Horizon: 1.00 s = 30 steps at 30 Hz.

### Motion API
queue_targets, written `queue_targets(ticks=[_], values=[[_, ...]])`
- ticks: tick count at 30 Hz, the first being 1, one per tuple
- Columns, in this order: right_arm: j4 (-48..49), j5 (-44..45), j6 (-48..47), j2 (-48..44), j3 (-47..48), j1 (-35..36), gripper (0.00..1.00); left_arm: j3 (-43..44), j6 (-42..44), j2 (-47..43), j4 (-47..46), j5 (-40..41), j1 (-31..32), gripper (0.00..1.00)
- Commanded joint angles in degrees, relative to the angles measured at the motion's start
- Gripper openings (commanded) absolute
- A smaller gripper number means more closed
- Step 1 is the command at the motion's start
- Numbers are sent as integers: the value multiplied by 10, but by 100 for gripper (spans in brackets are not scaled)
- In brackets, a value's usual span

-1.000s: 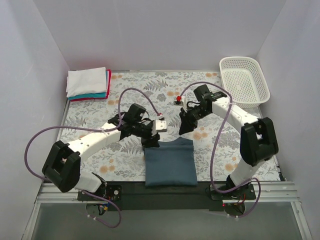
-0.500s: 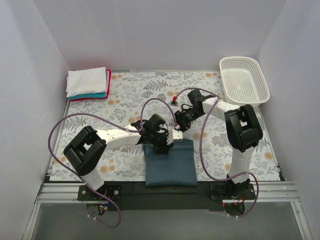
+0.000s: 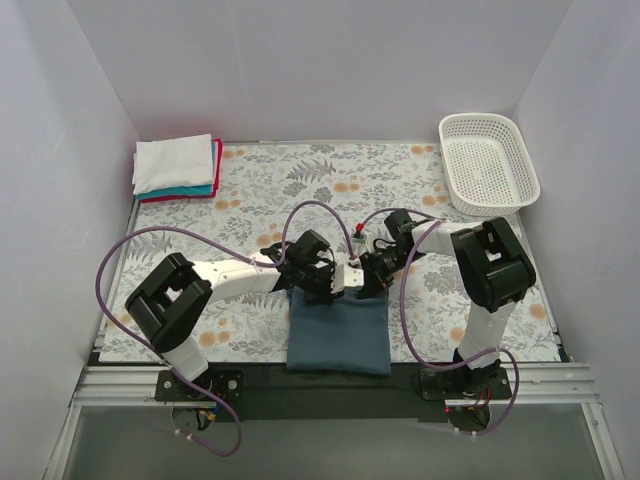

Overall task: Fold and stack the t-shirts
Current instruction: Fold the tshirt

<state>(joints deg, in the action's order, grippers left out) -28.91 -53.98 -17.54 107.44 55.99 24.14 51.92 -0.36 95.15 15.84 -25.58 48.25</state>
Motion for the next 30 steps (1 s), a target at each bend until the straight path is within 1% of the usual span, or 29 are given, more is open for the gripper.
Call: queue_targets(ticks=[1,2,5,8,13,15,19,25,26,29,30], values=[[9,-8,8,-43,-24,-1,15,0,22,-38,-5,2,-8,27],[10,-7,8,-49,-34,-1,15,4,23,-42,-4,-2,-8,30],[13,-1,4,-66,-41,-1,15,13,13,-47,-9,-17,-8,36],[12,3,2,-72,-33,-5,15,24,7,-39,-11,-29,-8,38],[12,2,7,-77,11,-11,16,34,9,-27,-16,-39,-8,43],[13,2,9,-70,25,-13,15,34,11,-21,-16,-48,-8,43],[12,-1,19,-49,54,-22,14,41,7,0,-15,-51,-8,36],[12,-23,38,-21,72,-32,11,35,8,5,-11,-68,-7,33],[12,-26,44,-12,76,-33,10,35,9,4,-7,-68,-7,27],[15,-50,55,3,83,-32,6,39,12,-6,-2,-71,-7,14],[16,-57,68,7,84,-32,6,44,12,-12,2,-72,-7,6]])
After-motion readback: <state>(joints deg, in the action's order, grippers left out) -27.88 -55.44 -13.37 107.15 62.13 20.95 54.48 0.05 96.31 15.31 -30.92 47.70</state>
